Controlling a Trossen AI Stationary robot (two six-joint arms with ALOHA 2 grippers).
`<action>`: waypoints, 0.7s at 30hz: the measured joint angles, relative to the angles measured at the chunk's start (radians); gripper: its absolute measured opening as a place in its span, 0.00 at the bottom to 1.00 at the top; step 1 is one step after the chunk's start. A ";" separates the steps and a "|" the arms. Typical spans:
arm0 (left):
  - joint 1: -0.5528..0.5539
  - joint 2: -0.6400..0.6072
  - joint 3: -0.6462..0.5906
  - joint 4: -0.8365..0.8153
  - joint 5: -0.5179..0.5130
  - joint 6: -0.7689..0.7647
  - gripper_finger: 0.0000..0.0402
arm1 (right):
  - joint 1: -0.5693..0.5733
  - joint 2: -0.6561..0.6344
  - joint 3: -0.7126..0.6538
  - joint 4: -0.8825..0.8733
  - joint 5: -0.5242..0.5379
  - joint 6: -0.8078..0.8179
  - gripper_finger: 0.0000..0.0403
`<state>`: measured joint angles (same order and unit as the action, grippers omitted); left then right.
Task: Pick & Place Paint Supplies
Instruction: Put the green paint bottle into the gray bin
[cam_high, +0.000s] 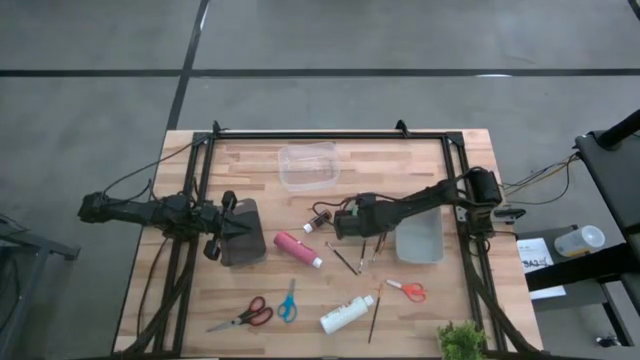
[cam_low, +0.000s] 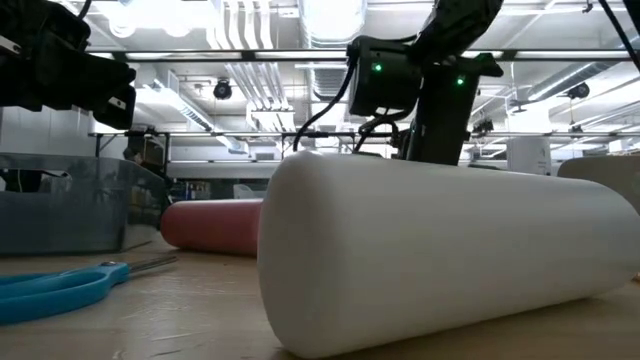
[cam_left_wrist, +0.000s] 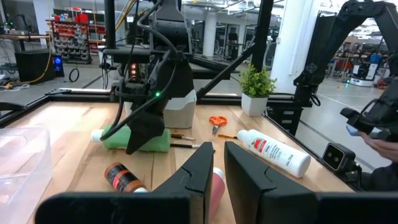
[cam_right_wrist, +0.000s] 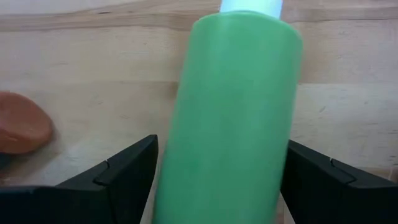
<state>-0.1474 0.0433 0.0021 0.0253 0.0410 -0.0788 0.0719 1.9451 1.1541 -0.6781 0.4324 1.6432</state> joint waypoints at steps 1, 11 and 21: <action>0.000 0.000 0.000 0.000 0.000 0.000 0.13 | 0.000 0.007 0.002 0.000 -0.002 0.000 0.74; 0.000 0.000 0.000 0.000 0.000 0.000 0.13 | -0.001 -0.008 -0.001 -0.008 -0.011 -0.021 0.59; 0.000 0.000 0.000 0.000 0.000 0.000 0.13 | -0.001 -0.010 0.000 0.004 -0.008 -0.020 0.47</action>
<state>-0.1471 0.0437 0.0017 0.0250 0.0410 -0.0788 0.0708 1.9350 1.1545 -0.6739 0.4244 1.6234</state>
